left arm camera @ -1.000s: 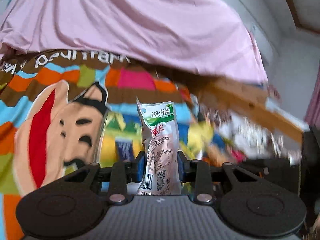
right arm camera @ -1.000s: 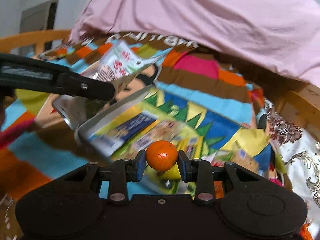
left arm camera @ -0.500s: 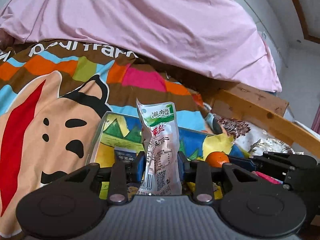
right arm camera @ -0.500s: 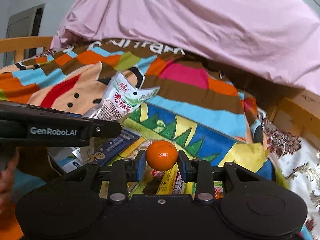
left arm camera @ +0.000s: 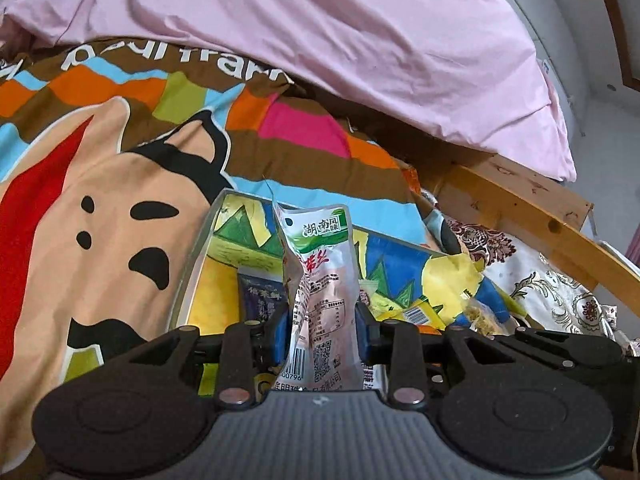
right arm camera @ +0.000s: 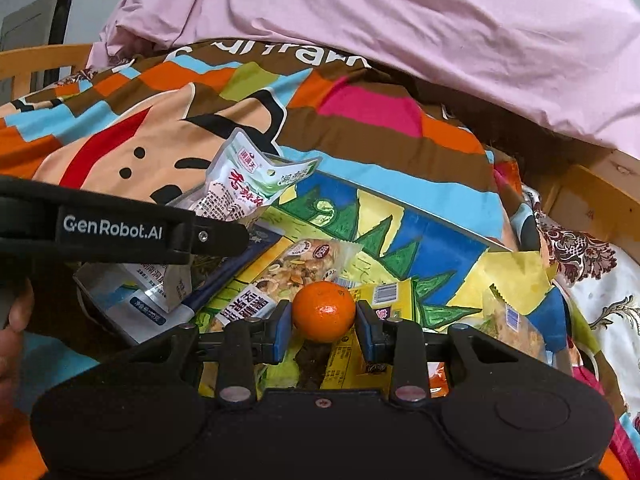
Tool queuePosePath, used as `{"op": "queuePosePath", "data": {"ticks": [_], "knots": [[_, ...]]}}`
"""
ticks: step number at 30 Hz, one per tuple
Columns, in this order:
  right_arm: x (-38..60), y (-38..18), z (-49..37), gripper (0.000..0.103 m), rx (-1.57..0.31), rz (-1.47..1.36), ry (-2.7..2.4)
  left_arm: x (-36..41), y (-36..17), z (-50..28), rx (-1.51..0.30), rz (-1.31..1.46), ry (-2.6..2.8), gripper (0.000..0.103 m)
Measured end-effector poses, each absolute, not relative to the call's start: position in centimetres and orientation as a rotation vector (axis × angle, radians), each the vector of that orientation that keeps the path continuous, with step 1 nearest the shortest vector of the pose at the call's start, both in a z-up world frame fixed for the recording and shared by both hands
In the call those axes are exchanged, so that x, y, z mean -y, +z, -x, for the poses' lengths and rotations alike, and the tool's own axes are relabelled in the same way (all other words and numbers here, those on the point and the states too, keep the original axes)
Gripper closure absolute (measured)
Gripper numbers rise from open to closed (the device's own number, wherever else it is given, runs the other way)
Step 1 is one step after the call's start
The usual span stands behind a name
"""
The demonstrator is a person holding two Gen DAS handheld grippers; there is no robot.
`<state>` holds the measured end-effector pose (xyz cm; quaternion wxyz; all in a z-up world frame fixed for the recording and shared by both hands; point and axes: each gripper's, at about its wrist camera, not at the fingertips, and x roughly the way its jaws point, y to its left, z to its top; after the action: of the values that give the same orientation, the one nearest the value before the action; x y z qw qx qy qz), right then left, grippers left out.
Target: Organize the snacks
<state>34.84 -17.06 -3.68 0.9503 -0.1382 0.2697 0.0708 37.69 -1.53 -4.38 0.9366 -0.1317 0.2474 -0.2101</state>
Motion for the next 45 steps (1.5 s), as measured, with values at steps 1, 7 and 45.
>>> {"op": "queuePosePath", "data": {"ticks": [1, 7, 45], "knots": [[17.0, -3.8, -34.9, 0.067, -0.550, 0.284, 0.143, 1.5, -4.5, -37.8, -0.508, 0.273, -0.432, 0.066], [17.2, -4.3, -35.1, 0.067, -0.559, 0.289, 0.143, 2.0, -4.9, -38.2, -0.537, 0.247, -0.461, 0.065], [17.7, -3.4, -34.3, 0.034, -0.523, 0.256, 0.170, 1.0, -3.7, -37.7, -0.499, 0.263, -0.348, 0.014]]}}
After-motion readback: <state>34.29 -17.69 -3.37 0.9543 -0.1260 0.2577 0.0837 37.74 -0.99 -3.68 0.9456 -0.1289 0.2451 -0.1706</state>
